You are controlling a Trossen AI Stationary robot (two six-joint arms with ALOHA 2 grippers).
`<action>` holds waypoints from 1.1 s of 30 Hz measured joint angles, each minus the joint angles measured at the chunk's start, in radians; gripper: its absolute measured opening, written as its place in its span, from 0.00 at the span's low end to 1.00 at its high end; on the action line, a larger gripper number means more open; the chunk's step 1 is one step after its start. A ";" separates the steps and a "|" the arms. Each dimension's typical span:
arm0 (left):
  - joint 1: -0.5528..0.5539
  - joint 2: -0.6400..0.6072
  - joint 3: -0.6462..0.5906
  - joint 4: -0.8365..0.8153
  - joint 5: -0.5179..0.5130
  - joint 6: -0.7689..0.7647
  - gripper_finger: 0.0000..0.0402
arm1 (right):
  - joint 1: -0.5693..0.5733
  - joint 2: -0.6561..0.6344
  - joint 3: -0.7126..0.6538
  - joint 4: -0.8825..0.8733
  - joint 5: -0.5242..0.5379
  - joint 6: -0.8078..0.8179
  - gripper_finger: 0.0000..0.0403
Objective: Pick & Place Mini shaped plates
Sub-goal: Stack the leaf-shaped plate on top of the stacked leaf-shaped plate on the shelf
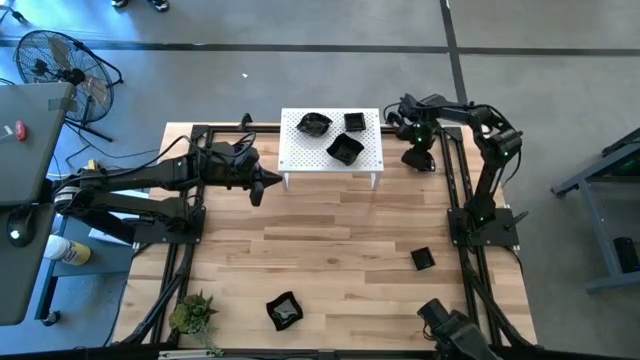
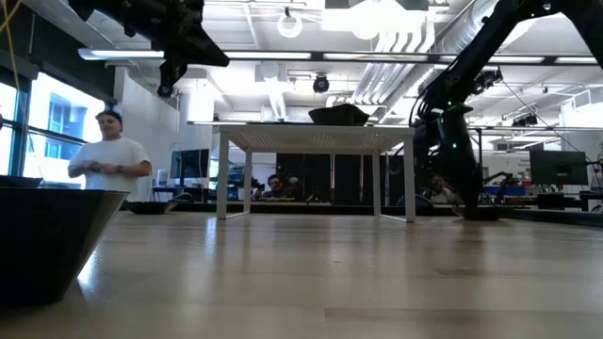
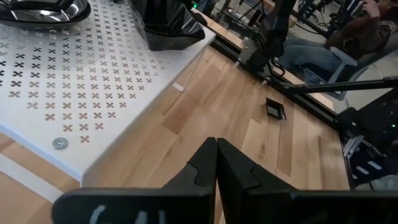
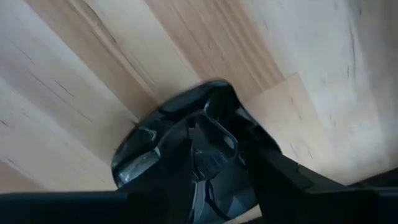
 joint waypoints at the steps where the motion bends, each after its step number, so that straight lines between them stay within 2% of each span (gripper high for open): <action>1: 0.000 0.000 0.000 0.000 0.003 0.000 0.00 | 0.000 0.000 0.001 0.002 -0.006 -0.002 0.34; 9: 0.000 0.000 0.000 0.000 0.016 0.001 0.00 | -0.003 -0.004 0.003 0.022 -0.004 0.008 0.19; 12: 0.000 0.000 0.000 0.000 0.015 0.001 0.00 | 0.001 -0.005 0.006 0.027 -0.005 0.008 0.17; 15: 0.000 0.000 0.000 0.000 0.015 0.001 0.00 | 0.004 -0.005 0.022 0.029 0.000 0.023 0.21; 19: 0.000 0.000 0.000 0.000 0.015 0.001 0.00 | 0.011 -0.005 0.047 0.033 0.030 0.040 0.31; 22: 0.000 0.000 0.000 0.000 0.015 0.001 0.00 | 0.025 -0.005 0.063 0.042 0.088 0.001 0.39; 24: 0.000 0.000 0.000 0.000 0.015 0.001 0.00 | 0.027 -0.006 0.064 0.050 0.090 -0.044 0.42; 28: 0.000 0.000 0.000 0.000 0.015 -0.001 0.00 | 0.023 0.008 0.064 0.072 0.066 -0.092 0.43; 33: 0.000 0.000 0.000 0.000 0.015 -0.006 0.00 | 0.023 0.036 0.064 0.074 0.031 -0.125 0.36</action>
